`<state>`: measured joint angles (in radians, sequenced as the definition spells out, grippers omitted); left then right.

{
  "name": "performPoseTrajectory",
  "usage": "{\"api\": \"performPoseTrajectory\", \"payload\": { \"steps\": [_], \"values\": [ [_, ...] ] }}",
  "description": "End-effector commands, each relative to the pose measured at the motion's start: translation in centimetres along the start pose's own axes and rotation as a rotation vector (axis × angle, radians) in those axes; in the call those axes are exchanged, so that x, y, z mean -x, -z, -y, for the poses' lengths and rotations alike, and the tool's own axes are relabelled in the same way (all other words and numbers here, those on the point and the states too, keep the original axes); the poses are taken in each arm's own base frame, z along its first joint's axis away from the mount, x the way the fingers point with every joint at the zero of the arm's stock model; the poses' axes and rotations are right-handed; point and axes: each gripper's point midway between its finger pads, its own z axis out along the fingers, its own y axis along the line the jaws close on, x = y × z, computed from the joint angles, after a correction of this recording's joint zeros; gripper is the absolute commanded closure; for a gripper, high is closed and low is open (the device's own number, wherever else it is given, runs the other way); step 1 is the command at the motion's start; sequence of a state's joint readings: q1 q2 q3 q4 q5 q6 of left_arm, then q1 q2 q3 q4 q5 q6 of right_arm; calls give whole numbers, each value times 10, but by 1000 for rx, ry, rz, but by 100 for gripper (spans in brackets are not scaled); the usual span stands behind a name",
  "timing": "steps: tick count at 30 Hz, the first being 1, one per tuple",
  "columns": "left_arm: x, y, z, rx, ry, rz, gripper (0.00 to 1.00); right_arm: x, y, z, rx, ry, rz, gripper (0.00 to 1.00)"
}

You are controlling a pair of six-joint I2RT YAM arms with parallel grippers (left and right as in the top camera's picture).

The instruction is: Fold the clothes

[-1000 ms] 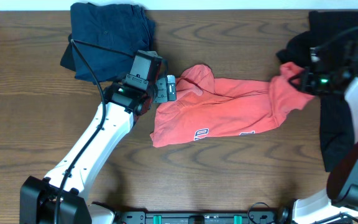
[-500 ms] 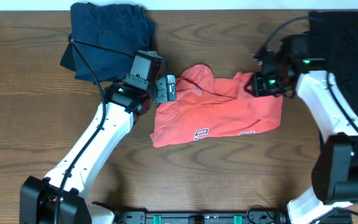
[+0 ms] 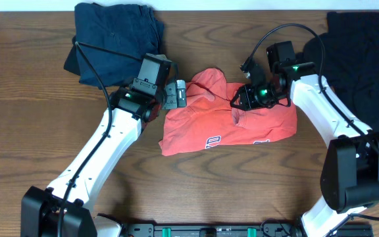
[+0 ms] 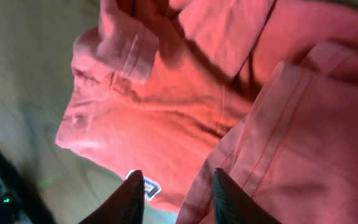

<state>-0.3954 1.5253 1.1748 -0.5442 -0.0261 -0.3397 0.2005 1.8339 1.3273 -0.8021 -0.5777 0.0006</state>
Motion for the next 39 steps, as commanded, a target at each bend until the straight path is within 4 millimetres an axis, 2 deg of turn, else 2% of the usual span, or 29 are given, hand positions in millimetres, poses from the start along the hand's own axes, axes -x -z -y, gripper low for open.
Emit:
{"api": "performPoseTrajectory", "payload": {
  "steps": [1,4,9,13,16,18,24,30,33,39],
  "values": [
    [0,-3,-1,12,-4,-11,2,9,19,-4,-17,9,59,67],
    [-8,-12,6,-26,-49,-51,2,24,42,10,-101,10,144,61],
    [-38,-31,37,-254,-167,-206,2,51,105,32,-242,-4,304,47],
    [-53,-43,43,-354,-169,-288,2,64,157,42,-299,-19,428,43],
    [-56,-51,34,-354,-142,-316,2,64,182,48,-324,-26,478,42],
    [-58,-56,24,-339,-119,-334,2,60,189,52,-336,-31,482,42],
    [-69,-67,20,-470,-91,-406,2,49,189,61,-379,-55,441,40],
    [-86,-79,24,-606,-52,-483,2,47,188,62,-381,-60,435,39],
    [-91,-84,25,-621,-44,-499,2,47,188,62,-381,-61,433,39],
    [-88,-88,37,-699,-39,-481,2,47,188,62,-381,-60,433,39]
  ]
}}
